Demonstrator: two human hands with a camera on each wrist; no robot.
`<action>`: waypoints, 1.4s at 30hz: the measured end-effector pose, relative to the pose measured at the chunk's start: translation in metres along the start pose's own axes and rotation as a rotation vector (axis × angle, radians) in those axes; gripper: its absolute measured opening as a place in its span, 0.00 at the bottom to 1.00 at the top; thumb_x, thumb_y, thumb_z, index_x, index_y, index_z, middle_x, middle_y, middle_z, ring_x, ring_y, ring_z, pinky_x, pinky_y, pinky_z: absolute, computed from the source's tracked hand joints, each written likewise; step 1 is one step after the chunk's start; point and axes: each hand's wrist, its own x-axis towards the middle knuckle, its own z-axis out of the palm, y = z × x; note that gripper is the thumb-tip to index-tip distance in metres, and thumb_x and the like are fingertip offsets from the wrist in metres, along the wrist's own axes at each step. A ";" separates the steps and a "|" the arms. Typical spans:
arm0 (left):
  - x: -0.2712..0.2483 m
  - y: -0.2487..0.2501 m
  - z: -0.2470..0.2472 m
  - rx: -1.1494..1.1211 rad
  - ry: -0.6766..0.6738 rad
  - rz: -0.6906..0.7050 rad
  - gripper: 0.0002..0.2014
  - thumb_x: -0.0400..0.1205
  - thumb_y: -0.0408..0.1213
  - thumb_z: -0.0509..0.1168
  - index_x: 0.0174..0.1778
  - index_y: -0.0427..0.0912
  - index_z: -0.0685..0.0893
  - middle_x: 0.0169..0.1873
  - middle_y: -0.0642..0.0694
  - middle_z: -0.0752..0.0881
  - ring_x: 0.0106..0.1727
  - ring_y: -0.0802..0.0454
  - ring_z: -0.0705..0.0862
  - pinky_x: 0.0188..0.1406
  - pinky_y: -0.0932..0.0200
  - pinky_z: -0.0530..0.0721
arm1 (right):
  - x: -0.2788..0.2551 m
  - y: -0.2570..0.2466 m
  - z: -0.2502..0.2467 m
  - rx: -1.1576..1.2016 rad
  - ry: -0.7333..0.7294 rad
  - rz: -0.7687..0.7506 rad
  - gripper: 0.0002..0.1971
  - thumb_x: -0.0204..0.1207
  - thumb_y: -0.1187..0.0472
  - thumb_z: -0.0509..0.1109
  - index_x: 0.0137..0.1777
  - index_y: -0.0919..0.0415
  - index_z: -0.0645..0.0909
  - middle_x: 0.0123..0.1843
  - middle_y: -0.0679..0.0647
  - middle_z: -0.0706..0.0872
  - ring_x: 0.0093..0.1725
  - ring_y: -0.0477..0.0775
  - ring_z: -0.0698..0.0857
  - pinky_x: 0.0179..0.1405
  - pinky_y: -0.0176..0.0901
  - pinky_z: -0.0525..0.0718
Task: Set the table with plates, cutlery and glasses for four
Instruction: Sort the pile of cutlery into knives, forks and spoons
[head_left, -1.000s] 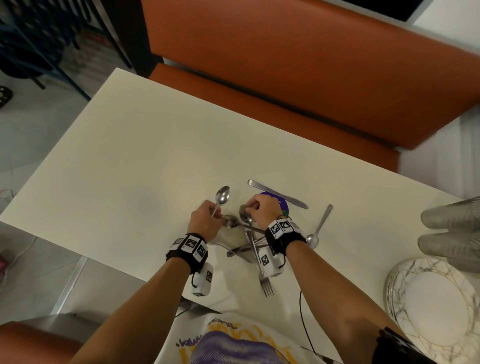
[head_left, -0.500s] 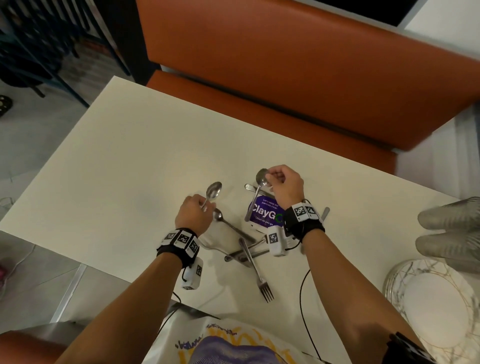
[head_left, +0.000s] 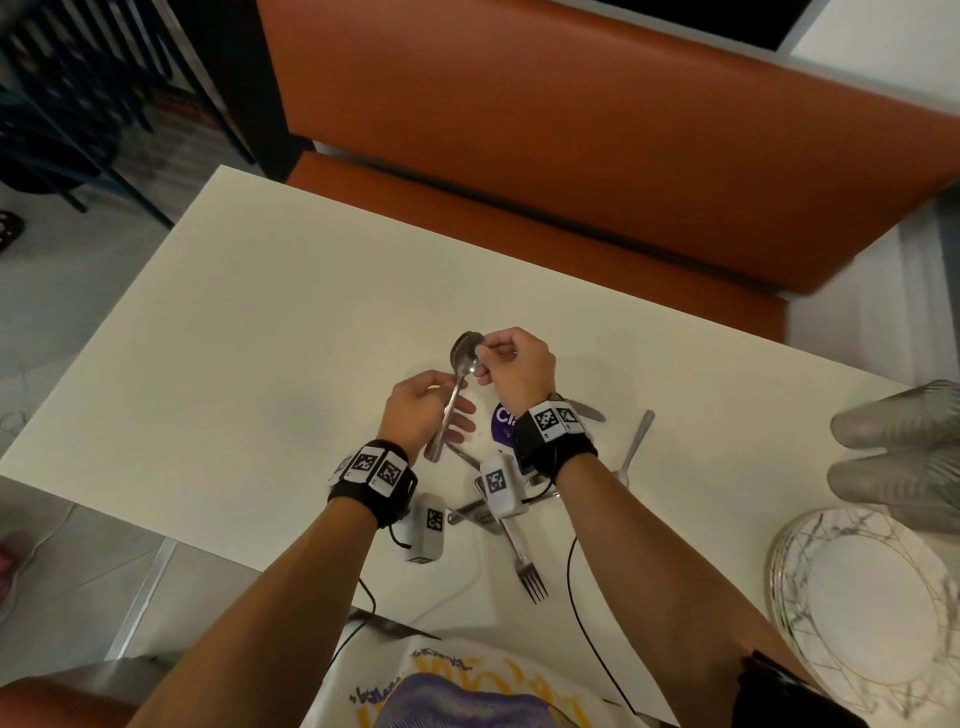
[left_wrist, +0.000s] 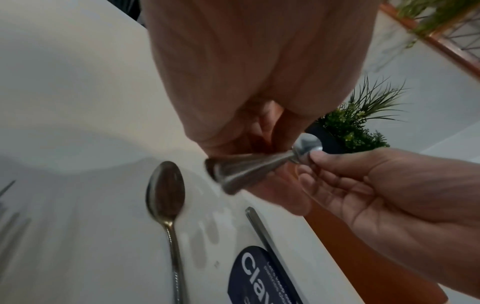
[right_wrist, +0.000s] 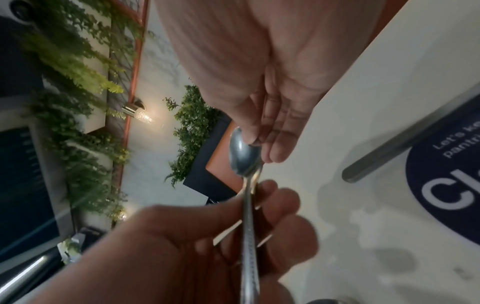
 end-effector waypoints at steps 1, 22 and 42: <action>-0.001 0.000 0.001 -0.009 -0.015 0.000 0.10 0.89 0.35 0.63 0.55 0.35 0.88 0.39 0.33 0.92 0.31 0.38 0.88 0.28 0.54 0.83 | 0.000 0.000 0.001 -0.010 0.013 -0.012 0.03 0.77 0.68 0.76 0.49 0.64 0.87 0.40 0.57 0.91 0.33 0.55 0.91 0.32 0.42 0.91; 0.007 -0.031 -0.043 0.145 0.182 -0.037 0.14 0.89 0.37 0.57 0.46 0.41 0.88 0.27 0.50 0.81 0.23 0.56 0.74 0.22 0.64 0.69 | -0.003 0.039 0.033 -0.313 -0.182 -0.075 0.07 0.79 0.62 0.70 0.52 0.56 0.88 0.47 0.49 0.91 0.43 0.45 0.87 0.44 0.36 0.86; 0.033 -0.031 -0.077 0.210 0.212 0.023 0.12 0.84 0.40 0.59 0.43 0.47 0.88 0.29 0.46 0.83 0.29 0.46 0.80 0.30 0.55 0.76 | -0.008 0.041 0.065 -0.461 -0.181 -0.033 0.03 0.74 0.67 0.74 0.44 0.60 0.88 0.42 0.52 0.89 0.42 0.49 0.86 0.45 0.42 0.88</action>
